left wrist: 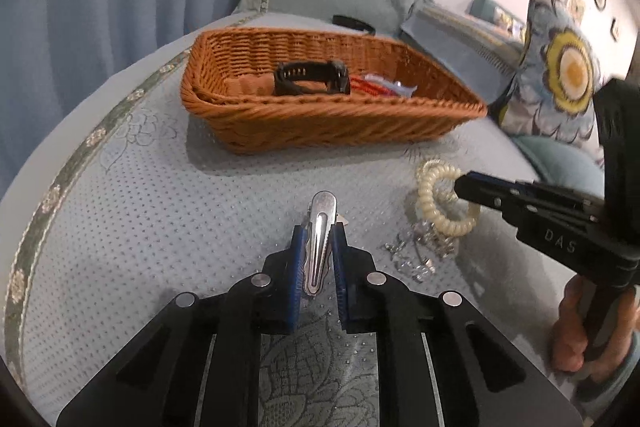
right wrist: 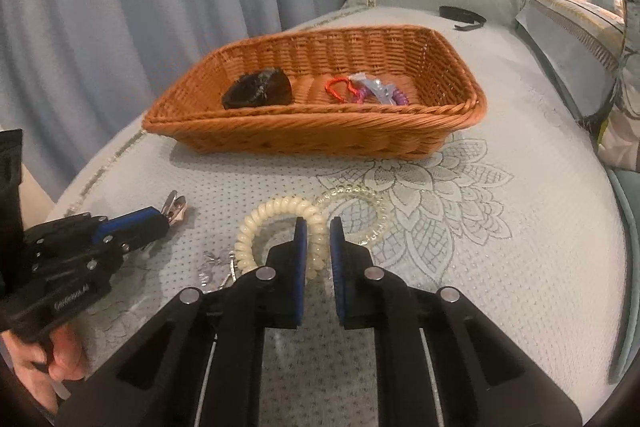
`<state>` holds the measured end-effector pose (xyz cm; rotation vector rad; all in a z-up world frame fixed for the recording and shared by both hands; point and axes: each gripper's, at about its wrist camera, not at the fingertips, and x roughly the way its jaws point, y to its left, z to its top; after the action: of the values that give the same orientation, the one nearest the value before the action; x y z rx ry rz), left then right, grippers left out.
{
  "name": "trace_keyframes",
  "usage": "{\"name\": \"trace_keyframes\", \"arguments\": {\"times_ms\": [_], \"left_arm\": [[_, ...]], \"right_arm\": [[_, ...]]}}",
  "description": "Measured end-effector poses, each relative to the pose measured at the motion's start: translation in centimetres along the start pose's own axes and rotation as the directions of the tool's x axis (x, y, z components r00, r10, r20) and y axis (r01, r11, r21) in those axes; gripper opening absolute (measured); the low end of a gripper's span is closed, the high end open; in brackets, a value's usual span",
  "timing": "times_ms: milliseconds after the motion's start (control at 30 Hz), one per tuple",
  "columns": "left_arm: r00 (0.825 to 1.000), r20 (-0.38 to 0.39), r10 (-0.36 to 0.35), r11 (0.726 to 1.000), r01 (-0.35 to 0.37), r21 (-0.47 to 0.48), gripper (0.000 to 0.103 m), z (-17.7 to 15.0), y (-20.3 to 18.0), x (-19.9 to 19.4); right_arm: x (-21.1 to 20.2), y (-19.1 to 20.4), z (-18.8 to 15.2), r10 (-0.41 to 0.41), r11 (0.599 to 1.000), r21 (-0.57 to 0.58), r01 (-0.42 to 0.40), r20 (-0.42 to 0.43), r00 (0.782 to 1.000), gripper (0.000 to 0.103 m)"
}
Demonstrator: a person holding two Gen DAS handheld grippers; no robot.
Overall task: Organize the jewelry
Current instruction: 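Grasp the cream coil bracelet with the right tool while the left tool grasps the silver hair clip, then carry the coil bracelet and silver clip into the basket and release both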
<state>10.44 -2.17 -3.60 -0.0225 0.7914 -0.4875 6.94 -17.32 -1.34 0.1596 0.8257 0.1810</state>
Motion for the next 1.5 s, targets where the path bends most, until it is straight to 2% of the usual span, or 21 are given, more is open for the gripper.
{"name": "trace_keyframes", "arguments": {"times_ms": [267,500,633,800,967,1133,1333,1500], "left_arm": [[0.995,0.076,-0.067,0.997,0.070,-0.037,0.012,0.7,0.0,-1.9],[0.976,0.193,-0.098,0.994,0.104,-0.022,0.012,1.8,-0.8,-5.5],[0.956,0.278,-0.098,0.993,0.111,-0.033,0.012,3.1,-1.5,-7.7],[0.948,0.314,-0.041,0.998,0.054,-0.034,0.012,5.6,-2.2,-8.9],[0.948,0.319,0.009,1.000,0.001,-0.030,0.012,9.1,-1.8,-8.0],[0.957,0.289,0.041,0.998,-0.022,-0.067,0.012,12.6,0.1,-4.9],[0.976,0.208,0.072,0.994,-0.053,-0.096,0.012,15.1,1.8,-0.6],[0.988,0.121,0.095,0.991,-0.082,-0.107,0.012,15.6,2.3,2.5]], "right_arm": [[-1.9,-0.4,-0.1,0.026,0.999,0.018,-0.027,0.055,0.998,0.010],[-4.8,-0.4,1.0,0.043,0.999,0.019,-0.046,0.126,0.991,0.010],[-6.4,-0.5,2.9,0.038,0.999,0.019,-0.041,0.165,0.986,0.010],[-7.5,-0.8,6.6,0.023,1.000,0.012,-0.027,0.214,0.976,0.010],[-6.9,-1.0,11.0,-0.011,1.000,-0.004,0.012,0.252,0.968,0.010],[-4.1,-2.0,14.7,-0.020,1.000,0.011,0.018,0.221,0.975,0.010],[2.1,-3.2,17.7,-0.043,0.998,0.051,0.039,0.086,0.995,0.010],[6.5,-4.8,17.8,-0.033,0.993,0.108,0.036,-0.031,0.999,0.010]]}}
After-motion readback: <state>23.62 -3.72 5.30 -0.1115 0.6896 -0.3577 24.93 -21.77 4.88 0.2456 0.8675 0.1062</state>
